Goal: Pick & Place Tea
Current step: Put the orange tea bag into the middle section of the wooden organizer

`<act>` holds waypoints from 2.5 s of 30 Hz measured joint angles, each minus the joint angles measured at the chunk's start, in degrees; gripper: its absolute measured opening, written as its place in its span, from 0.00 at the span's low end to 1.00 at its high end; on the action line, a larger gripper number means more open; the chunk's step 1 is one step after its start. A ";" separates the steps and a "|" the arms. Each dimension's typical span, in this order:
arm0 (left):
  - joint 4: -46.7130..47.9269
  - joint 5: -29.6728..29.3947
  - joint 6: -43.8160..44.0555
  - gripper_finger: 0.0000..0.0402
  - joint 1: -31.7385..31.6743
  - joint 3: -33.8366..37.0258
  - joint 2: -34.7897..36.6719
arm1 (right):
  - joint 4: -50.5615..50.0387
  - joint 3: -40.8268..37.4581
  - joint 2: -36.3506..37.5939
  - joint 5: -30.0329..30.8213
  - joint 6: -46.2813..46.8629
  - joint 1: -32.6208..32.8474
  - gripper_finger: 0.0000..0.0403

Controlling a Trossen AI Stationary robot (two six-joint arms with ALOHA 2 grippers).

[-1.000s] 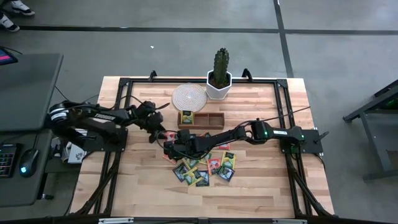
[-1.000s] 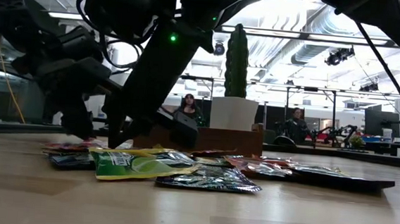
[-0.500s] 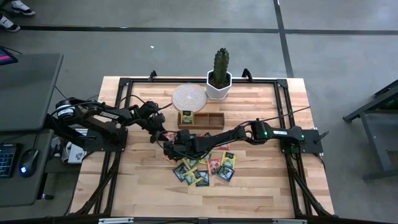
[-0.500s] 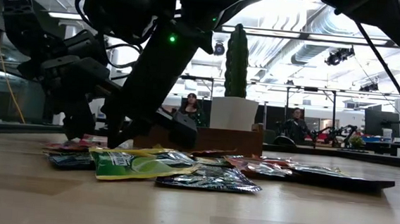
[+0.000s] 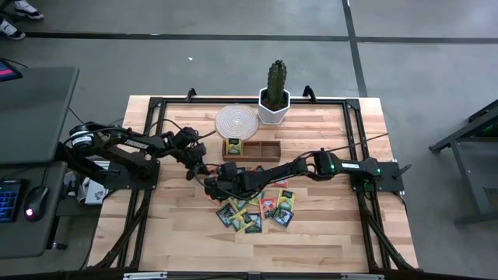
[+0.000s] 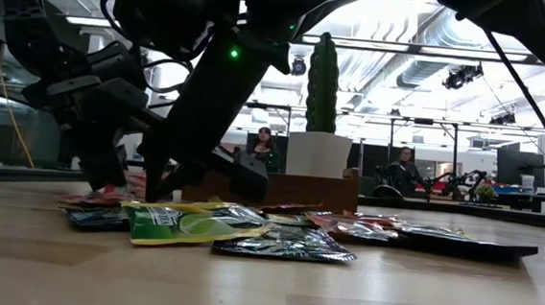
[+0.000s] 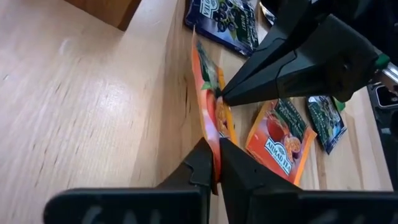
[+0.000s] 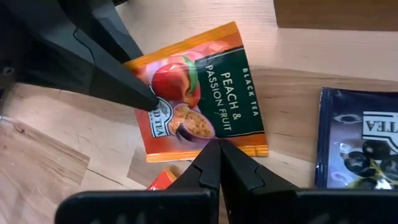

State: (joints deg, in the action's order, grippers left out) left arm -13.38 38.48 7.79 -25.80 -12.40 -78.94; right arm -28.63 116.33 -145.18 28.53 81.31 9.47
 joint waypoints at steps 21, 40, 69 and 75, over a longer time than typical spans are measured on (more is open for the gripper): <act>1.36 2.57 -5.60 0.00 -0.07 0.46 4.53 | 3.95 0.10 15.60 -3.89 -30.11 0.91 0.00; 0.64 -1.66 -6.04 0.00 -0.11 0.22 35.04 | 1.71 0.13 22.63 -30.12 -36.45 -7.61 0.10; -12.80 -10.59 -3.02 0.00 -0.07 0.09 43.91 | -7.03 0.17 32.09 -39.47 -59.55 -16.95 0.45; -14.05 -10.95 -3.02 0.00 -0.07 0.07 43.91 | -6.15 0.13 30.43 -40.09 -59.73 -17.64 0.53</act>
State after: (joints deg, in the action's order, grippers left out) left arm -27.43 27.53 4.78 -25.87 -12.34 -35.03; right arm -34.78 116.46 -114.75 -11.55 21.58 -8.16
